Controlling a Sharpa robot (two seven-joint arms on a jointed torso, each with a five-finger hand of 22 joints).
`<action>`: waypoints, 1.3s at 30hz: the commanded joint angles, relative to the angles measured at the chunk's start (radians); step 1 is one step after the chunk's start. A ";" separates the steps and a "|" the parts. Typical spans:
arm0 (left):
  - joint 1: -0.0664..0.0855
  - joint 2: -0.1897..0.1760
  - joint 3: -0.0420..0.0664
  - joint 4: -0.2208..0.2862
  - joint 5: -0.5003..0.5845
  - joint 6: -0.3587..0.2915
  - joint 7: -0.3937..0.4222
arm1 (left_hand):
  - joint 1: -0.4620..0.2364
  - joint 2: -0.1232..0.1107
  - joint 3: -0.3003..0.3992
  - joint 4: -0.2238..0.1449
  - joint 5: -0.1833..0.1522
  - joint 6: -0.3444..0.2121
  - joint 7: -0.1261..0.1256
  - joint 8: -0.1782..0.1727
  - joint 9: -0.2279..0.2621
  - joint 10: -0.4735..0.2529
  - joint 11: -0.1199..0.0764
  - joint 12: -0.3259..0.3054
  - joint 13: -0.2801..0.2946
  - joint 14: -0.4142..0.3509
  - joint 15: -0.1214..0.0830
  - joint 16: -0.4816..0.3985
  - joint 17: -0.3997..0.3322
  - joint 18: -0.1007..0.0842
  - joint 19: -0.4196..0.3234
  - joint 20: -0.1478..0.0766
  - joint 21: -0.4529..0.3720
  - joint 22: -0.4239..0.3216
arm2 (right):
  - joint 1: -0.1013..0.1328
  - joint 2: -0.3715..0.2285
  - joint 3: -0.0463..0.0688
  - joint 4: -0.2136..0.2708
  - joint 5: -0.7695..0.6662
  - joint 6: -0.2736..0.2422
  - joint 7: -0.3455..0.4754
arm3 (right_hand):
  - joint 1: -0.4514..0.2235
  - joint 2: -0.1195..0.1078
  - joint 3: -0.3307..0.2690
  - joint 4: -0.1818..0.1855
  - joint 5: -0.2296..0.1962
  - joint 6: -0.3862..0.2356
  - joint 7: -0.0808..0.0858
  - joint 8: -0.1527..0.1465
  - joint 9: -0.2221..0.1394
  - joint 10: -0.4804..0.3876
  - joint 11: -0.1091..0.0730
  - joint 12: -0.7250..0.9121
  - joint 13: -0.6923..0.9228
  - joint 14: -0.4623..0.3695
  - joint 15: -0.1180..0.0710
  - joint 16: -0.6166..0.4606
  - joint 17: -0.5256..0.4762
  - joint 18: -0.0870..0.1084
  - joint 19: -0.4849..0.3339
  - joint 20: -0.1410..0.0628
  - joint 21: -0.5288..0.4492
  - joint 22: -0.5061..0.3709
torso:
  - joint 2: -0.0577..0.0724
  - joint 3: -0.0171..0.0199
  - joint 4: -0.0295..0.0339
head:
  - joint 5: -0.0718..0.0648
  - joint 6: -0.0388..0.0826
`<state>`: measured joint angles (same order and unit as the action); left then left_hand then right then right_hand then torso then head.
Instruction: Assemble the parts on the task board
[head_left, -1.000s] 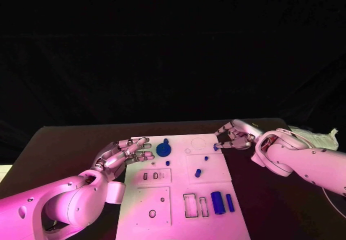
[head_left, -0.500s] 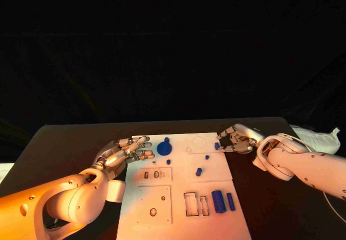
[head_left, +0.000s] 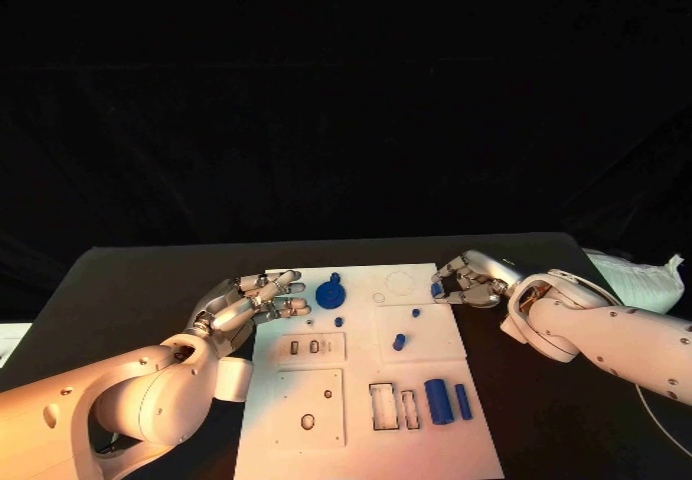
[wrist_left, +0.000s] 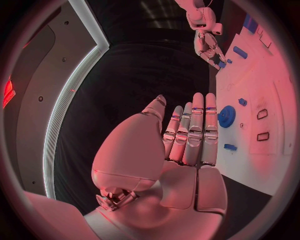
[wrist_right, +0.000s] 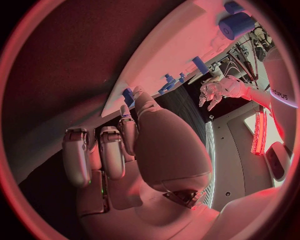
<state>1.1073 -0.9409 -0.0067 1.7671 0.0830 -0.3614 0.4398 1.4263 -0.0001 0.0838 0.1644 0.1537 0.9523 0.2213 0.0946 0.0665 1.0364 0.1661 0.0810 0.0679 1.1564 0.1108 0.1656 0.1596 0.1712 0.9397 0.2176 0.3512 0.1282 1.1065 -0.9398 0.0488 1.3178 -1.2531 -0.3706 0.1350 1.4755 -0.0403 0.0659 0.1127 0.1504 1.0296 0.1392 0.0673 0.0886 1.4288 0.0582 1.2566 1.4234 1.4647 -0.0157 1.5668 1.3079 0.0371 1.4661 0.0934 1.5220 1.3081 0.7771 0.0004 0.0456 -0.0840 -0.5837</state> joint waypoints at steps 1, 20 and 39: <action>0.000 0.002 0.001 0.001 0.001 0.020 0.006 | 0.005 0.002 0.000 -0.008 0.006 0.004 0.002 -0.003 -0.001 0.005 0.002 -0.005 -0.001 -0.004 0.002 -0.006 0.001 0.012 0.004 0.003 -0.006 -0.001 | -0.002 0.006 0.000 -0.005 -0.008 0.002 0.010 | -0.002 0.015 0.009 -0.002 -0.012 0.016 -0.005 0.007 0.002 0.010 -0.010 0.006 -0.066 0.106 -0.004 0.003 0.261 -0.015 0.048 -0.002 0.006 0.169 | -0.001 0.0001 -0.0003 | 0.000 -0.003; 0.000 0.003 0.001 -0.001 0.001 0.020 0.005 | 0.006 0.002 0.001 -0.009 0.006 0.004 0.002 -0.003 -0.001 0.005 0.002 -0.005 -0.001 -0.004 0.002 -0.007 0.001 0.012 0.004 0.003 -0.007 -0.001 | -0.004 0.022 0.001 -0.024 -0.013 0.013 0.003 | 0.003 0.048 0.043 -0.015 -0.035 0.097 -0.028 0.026 0.012 0.012 -0.029 0.008 -0.062 0.106 -0.021 0.004 0.263 -0.016 0.049 -0.017 0.006 0.171 | 0.000 0.0004 0.0005 | -0.001 -0.005; 0.000 0.003 0.001 -0.009 0.001 0.019 0.005 | 0.008 0.004 0.002 -0.011 0.006 0.004 0.003 -0.004 -0.001 0.005 0.002 -0.006 -0.001 -0.004 0.002 -0.008 0.002 0.012 0.004 0.003 -0.007 -0.001 | 0.015 0.015 0.014 0.108 0.052 -0.095 -0.082 | -0.028 0.077 0.066 -0.018 -0.064 0.146 -0.057 0.049 0.028 0.016 -0.054 0.004 -0.062 0.106 -0.042 0.004 0.263 -0.017 0.052 -0.039 0.009 0.177 | -0.003 -0.0009 0.0006 | 0.007 -0.007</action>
<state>1.1070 -0.9396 -0.0067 1.7585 0.0830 -0.3608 0.4386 1.4263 -0.0001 0.0868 0.1613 0.1537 0.9523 0.2213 0.0946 0.0665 1.0365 0.1661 0.0810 0.0679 1.1564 0.1108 0.1615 0.1608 0.1711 0.9397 0.2176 0.3512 0.1276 1.1176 -0.9261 0.0612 1.4056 -1.2378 -0.4135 0.1112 1.4463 0.0179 0.1328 0.0875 0.0888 1.1421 0.1151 0.1083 0.1056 1.4244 0.0354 1.2654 1.4598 1.4648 -0.0522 1.5667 1.3075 0.0373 1.4661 0.0608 1.5258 1.3076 0.7747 0.0006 0.0470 -0.0805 -0.5915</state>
